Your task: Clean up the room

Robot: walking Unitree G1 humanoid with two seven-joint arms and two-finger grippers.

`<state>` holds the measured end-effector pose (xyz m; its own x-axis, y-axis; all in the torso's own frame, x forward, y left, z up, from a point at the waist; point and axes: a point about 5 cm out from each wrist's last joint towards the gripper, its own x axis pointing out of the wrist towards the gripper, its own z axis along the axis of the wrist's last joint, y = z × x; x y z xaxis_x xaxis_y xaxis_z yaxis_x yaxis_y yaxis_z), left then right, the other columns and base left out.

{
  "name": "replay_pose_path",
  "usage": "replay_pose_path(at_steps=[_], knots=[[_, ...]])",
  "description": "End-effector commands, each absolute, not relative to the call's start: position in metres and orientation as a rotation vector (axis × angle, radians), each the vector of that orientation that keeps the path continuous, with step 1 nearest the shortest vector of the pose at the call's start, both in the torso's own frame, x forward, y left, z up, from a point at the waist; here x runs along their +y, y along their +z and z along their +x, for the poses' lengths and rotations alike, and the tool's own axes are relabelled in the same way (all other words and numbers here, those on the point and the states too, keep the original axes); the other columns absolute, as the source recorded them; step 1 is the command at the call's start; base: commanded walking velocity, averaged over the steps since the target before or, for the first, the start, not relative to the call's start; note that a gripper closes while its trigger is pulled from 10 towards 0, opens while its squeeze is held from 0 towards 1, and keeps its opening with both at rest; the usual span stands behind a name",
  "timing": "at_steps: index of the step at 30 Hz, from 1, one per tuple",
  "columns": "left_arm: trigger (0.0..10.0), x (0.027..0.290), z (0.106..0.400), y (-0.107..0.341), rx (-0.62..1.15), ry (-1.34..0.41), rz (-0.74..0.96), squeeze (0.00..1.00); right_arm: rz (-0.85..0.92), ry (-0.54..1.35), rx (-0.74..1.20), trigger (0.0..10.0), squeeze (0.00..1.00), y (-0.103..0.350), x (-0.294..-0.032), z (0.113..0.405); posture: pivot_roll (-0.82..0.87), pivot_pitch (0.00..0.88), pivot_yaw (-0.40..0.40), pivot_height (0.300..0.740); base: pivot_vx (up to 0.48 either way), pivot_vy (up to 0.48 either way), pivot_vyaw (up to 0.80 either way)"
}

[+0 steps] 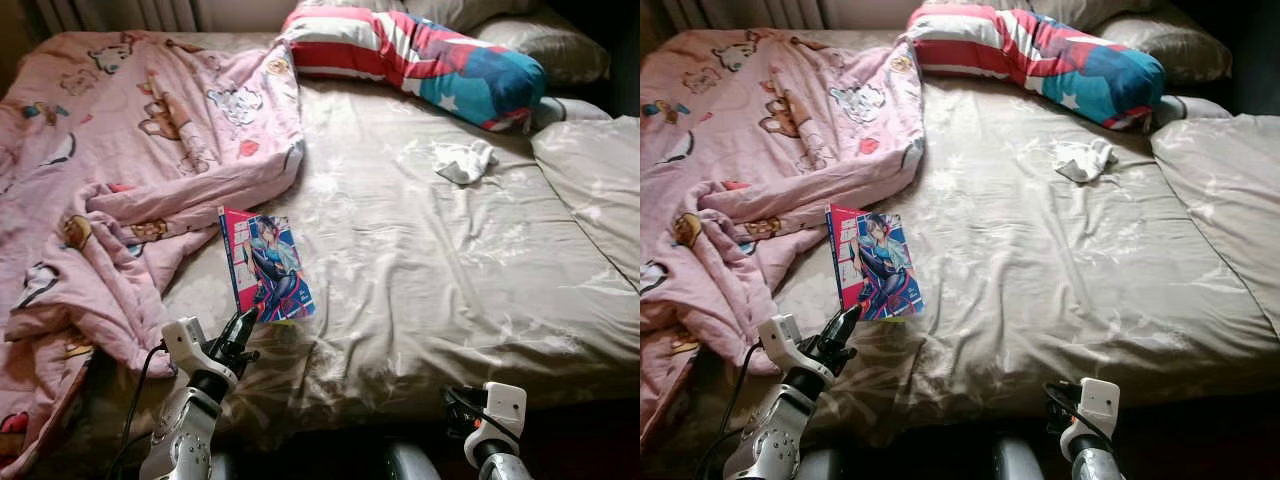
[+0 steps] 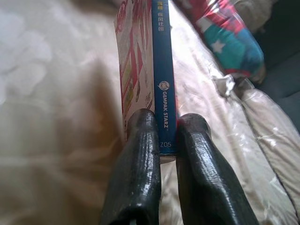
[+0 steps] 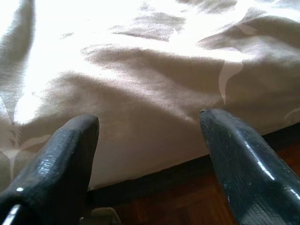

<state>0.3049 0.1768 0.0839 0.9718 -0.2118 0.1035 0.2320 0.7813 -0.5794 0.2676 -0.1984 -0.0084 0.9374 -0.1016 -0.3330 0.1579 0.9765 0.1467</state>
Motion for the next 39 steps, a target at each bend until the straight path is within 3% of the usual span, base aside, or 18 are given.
replay_pose_path(at_steps=[1, 6, 10, 23, 31, 39], knots=[[10.0, 0.174, 0.304, 0.093, -0.053, -0.249, -0.619, 0.00, 0.176, -0.155, 0.362, 10.0, 0.00, -0.016, -0.202, 0.260, -0.02, 0.192, -0.079, 0.587, 0.000, 0.000, 0.00], [10.0, 0.177, 0.304, 0.095, -0.059, -0.221, -0.549, 0.00, 0.171, -0.156, 0.360, 10.0, 0.00, -0.015, -0.204, 0.261, -0.02, 0.197, -0.083, 0.587, 0.000, 0.000, 0.00], [10.0, 0.189, 0.299, 0.091, -0.046, -0.128, -0.296, 0.00, 0.159, -0.162, 0.344, 10.0, 0.00, -0.014, -0.203, 0.261, -0.04, 0.199, -0.071, 0.587, 0.000, 0.000, 0.00], [10.0, 0.203, 0.301, 0.122, -0.190, -0.016, -0.071, 0.00, 0.146, -0.156, 0.329, 10.0, 0.00, -0.011, -0.202, 0.265, -0.05, 0.198, -0.058, 0.587, 0.000, 0.000, 0.00], [10.0, 0.206, 0.302, 0.118, -0.159, -0.003, -0.032, 0.00, 0.139, -0.134, 0.298, 10.0, 0.00, -0.007, -0.193, 0.268, -0.04, 0.220, -0.036, 0.587, 0.000, 0.000, 0.00], [10.0, 0.202, 0.308, 0.120, -0.155, -0.009, -0.051, 0.00, 0.131, -0.123, 0.311, 10.0, 0.00, -0.009, -0.189, 0.267, -0.01, 0.216, -0.026, 0.639, 0.000, 0.000, 0.00]])
